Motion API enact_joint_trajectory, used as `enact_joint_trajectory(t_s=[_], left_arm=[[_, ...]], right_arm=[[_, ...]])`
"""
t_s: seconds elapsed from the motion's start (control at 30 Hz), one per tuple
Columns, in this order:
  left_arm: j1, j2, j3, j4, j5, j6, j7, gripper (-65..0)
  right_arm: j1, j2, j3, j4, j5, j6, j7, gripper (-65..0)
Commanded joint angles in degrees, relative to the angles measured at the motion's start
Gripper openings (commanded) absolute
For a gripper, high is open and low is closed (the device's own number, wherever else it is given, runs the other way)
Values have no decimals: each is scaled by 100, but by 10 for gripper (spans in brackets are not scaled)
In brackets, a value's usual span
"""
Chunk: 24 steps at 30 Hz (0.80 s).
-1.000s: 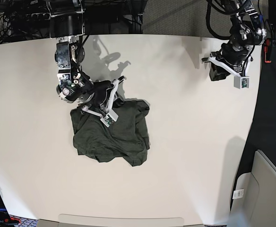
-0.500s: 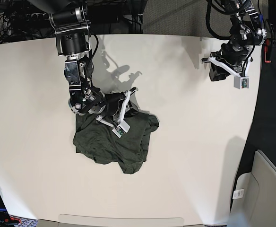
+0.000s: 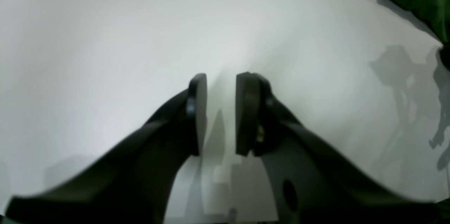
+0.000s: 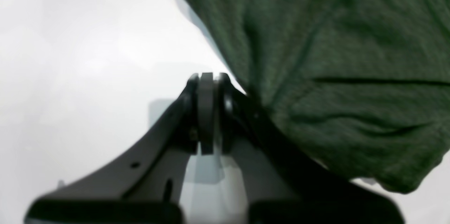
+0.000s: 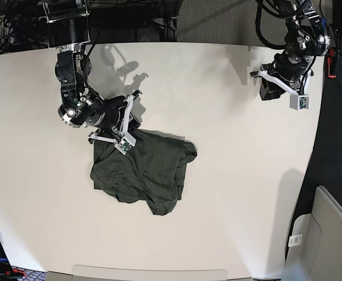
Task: Fold the T-shirt properly
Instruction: 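Release the bundle and lift the right gripper away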
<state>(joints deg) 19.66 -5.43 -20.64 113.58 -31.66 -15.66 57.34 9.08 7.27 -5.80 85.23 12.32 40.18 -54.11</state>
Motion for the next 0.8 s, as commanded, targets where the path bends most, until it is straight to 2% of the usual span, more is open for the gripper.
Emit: enact_joint_trajectory(t_s=[0.0, 0.23, 0.6, 0.77], left_arm=[[-19, -50, -6, 119, -56, -21, -86, -517], [25, -50, -24, 119, -56, -21, -86, -517], [263, -59, -32, 242, -56, -21, -139, -517], [438, -50, -32, 286, -56, -21, -139, -517]], right_arm=[[90, 51, 198, 70, -67, -18, -53, -636], [204, 183, 989, 70, -76, -18, -53, -636], [327, 289, 1174, 62, -84, -18, -44, -636], [397, 271, 1200, 26, -84, -18, 246, -636]])
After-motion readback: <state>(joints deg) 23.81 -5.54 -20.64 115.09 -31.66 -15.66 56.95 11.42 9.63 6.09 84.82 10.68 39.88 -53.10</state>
